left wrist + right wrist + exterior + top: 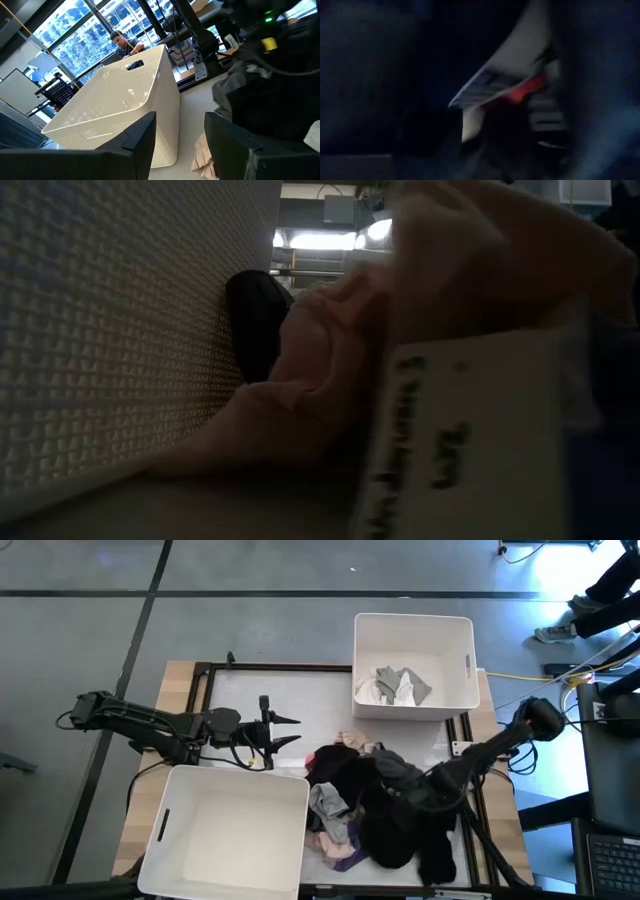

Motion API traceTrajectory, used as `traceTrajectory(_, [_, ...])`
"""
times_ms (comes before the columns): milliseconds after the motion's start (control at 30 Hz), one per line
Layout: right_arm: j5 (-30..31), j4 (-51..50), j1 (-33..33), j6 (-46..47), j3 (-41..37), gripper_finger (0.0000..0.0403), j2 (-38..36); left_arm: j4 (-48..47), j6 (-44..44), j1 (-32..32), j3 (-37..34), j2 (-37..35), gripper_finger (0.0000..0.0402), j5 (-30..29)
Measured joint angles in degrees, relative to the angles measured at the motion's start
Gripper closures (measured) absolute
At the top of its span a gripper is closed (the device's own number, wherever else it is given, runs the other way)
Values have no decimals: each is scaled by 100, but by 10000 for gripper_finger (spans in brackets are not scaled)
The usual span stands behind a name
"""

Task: Sort clothes
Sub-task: Put the gray sock into the top white laundry bin

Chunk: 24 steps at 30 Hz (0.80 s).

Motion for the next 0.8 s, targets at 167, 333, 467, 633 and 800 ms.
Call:
traceTrajectory(167, [-849, 467, 290, 674, 134, 194, 184, 53, -2, 2, 0, 0, 243, 0])
traceTrajectory(333, [-831, -151, 291, 811, 711, 194, 92, 245, -4, 1, 0, 0, 243, 0])
traceTrajectory(467, [-489, -1539, 290, 574, 1414, 194, 90, 293, -4, 2, 0, 0, 243, 0])
traceTrajectory(633, [28, -3352, 297, 498, 1967, 194, 90, 286, -4, 1, 0, 0, 243, 0])
traceTrajectory(800, [572, -4032, 293, 197, 1841, 194, 88, 278, -4, 0, 0, 0, 243, 0])
